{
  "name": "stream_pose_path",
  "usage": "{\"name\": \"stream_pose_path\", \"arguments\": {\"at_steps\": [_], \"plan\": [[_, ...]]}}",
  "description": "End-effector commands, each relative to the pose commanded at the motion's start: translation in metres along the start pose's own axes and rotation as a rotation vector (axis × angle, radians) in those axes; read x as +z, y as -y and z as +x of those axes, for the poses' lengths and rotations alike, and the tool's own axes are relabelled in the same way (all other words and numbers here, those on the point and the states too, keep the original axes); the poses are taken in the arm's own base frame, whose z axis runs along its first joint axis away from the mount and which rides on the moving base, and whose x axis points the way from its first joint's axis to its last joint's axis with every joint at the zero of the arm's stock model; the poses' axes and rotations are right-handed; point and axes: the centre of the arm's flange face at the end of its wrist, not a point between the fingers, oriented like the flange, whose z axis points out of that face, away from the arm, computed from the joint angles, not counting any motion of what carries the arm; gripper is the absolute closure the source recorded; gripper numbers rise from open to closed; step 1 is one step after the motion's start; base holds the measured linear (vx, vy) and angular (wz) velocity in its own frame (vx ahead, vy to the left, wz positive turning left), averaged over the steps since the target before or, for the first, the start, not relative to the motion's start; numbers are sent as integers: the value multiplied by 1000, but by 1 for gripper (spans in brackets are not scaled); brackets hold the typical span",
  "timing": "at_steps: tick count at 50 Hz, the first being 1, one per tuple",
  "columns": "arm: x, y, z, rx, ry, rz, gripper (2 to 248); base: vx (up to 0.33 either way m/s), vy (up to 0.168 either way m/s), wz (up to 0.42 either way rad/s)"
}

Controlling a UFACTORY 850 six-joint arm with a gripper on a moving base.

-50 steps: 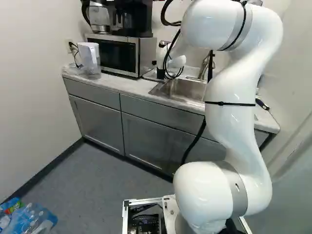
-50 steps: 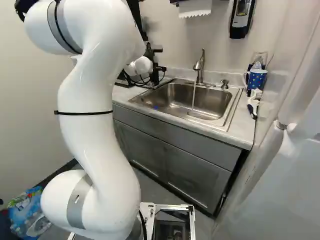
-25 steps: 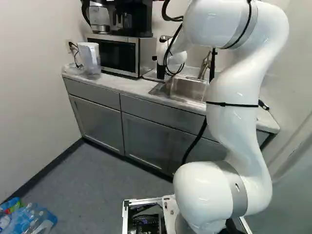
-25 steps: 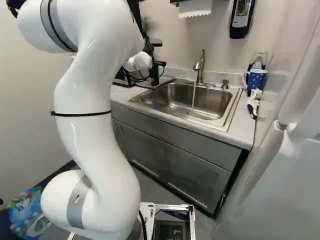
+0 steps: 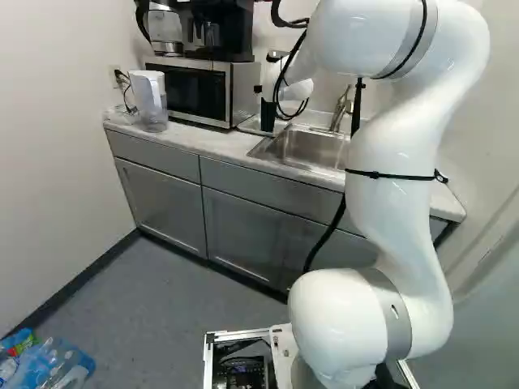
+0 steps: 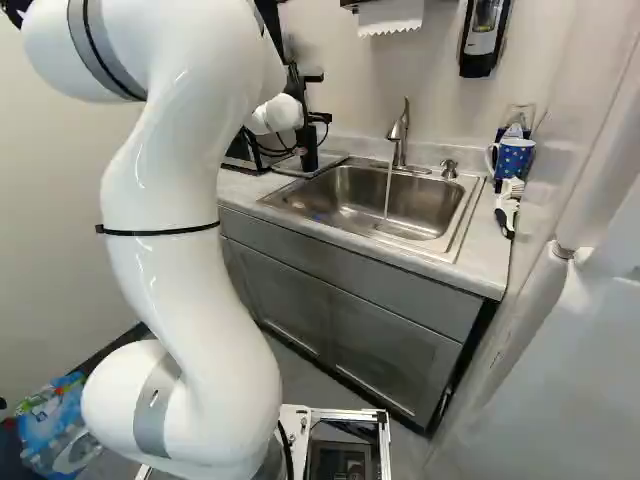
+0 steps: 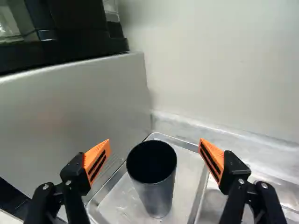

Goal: Rinse the cup and place it in the tray

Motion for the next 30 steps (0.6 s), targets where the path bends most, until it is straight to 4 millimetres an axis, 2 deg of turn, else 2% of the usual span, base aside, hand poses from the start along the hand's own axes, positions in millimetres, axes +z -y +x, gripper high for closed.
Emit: {"name": "stream_pose_path", "arguments": {"at_steps": [30], "plan": [[-19, -30, 29, -34, 5, -44, 3, 0, 0, 0]]}}
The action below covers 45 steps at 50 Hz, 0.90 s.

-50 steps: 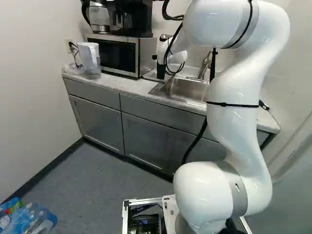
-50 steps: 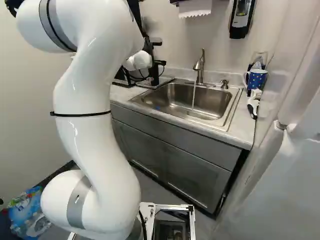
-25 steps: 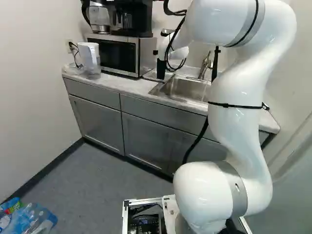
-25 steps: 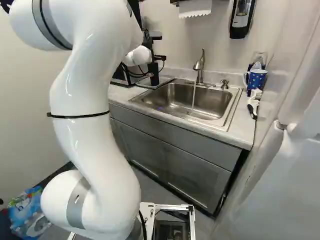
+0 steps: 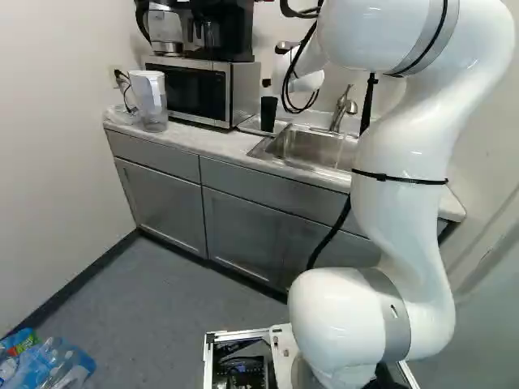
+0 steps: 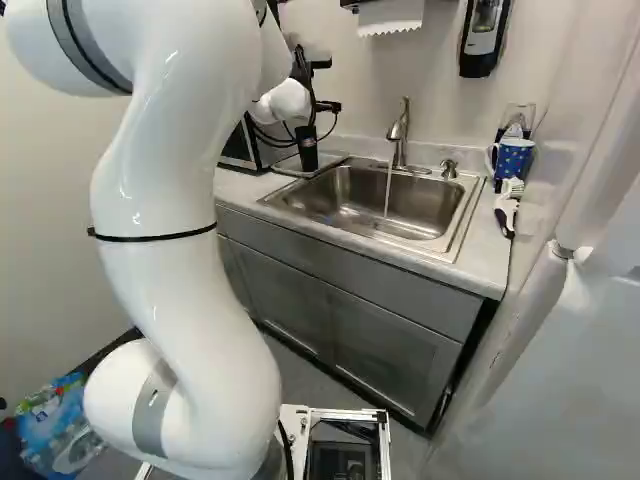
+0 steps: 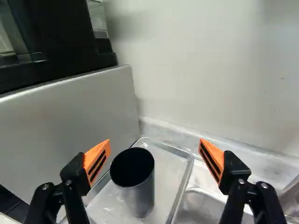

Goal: Rinse the cup and place it in the tray

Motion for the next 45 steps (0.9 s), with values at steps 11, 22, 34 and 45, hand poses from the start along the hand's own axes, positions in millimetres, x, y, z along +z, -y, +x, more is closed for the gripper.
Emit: {"name": "stream_pose_path", "arguments": {"at_steps": [11, 22, 34, 45], "plan": [[-3, -13, 9, -27, 20, -18, 3, 0, 0, 0], [-7, -27, 17, -61, 45, -38, 3, 0, 0, 0], [-10, -43, 26, -99, 71, -62, 3, 0, 0, 0], [-14, -57, 36, -120, 72, -83, 3, 0, 0, 0]]}}
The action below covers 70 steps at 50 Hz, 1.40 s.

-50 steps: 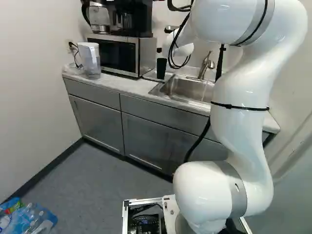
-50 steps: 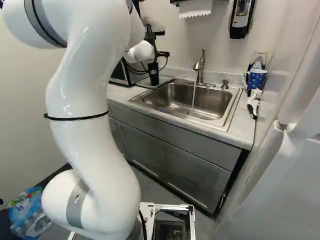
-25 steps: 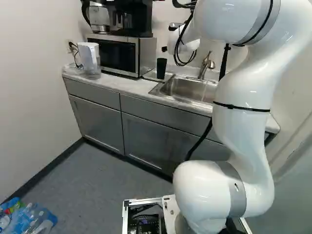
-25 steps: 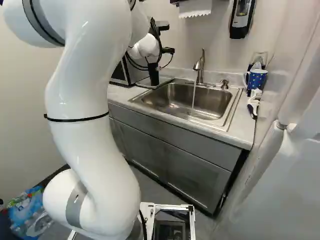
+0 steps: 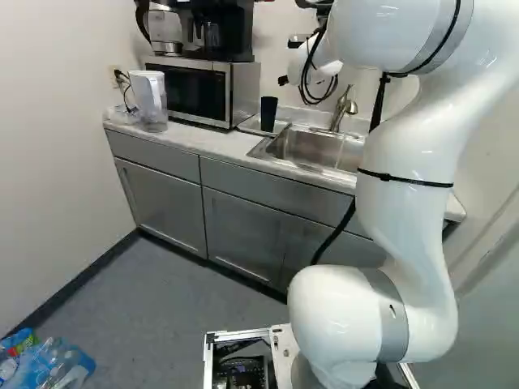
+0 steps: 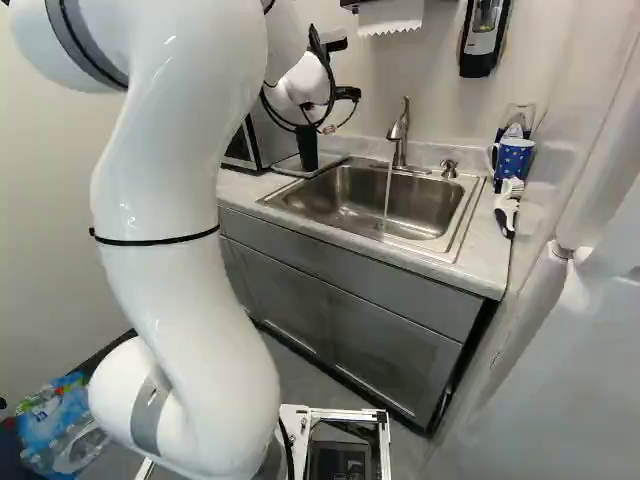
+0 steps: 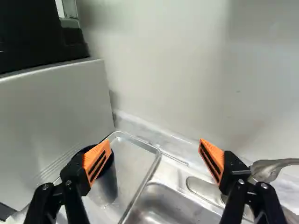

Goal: Rinse the cup and place it in the tray

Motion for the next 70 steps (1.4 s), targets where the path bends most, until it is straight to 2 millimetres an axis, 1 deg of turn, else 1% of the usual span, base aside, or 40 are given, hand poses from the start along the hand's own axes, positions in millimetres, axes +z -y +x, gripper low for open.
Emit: {"name": "stream_pose_path", "arguments": {"at_steps": [20, 41, 70], "plan": [[-8, -20, 19, -1, -34, -31, 3, 0, 0, 0], [-19, -40, 15, 7, -27, -63, 3, 0, 0, 0], [-20, -74, 10, 19, -22, -113, 3, 0, 0, 0]]}}
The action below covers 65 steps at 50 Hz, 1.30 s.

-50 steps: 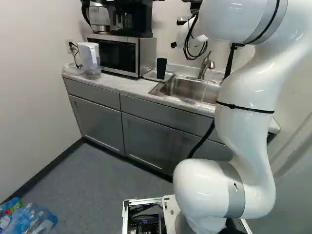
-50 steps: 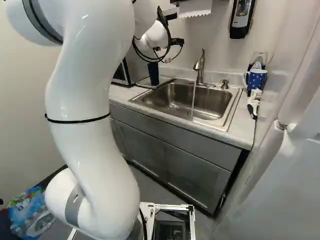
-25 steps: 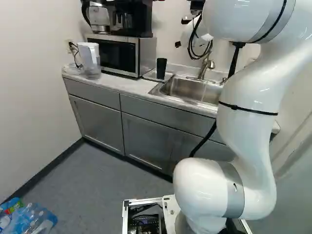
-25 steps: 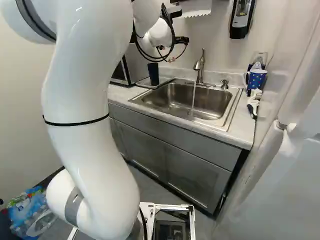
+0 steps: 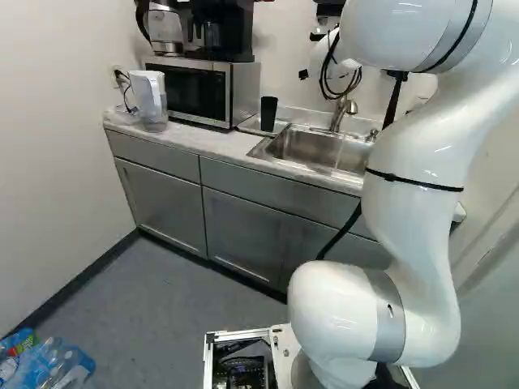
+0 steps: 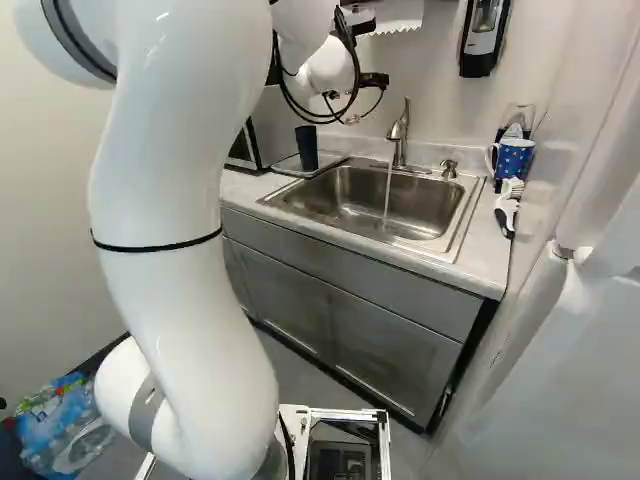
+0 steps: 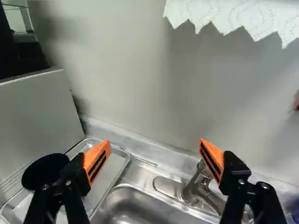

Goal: Rinse the cup and place it in the tray

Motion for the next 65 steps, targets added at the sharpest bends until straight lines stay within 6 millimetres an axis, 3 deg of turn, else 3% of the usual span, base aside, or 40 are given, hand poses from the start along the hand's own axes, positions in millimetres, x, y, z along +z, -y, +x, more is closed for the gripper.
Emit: {"name": "stream_pose_path", "arguments": {"at_steps": [41, 65], "plan": [[16, -51, -5, 15, 0, -72, 3, 0, 0, 0], [29, -58, -5, 15, -6, -81, 3, 0, 0, 0]]}}
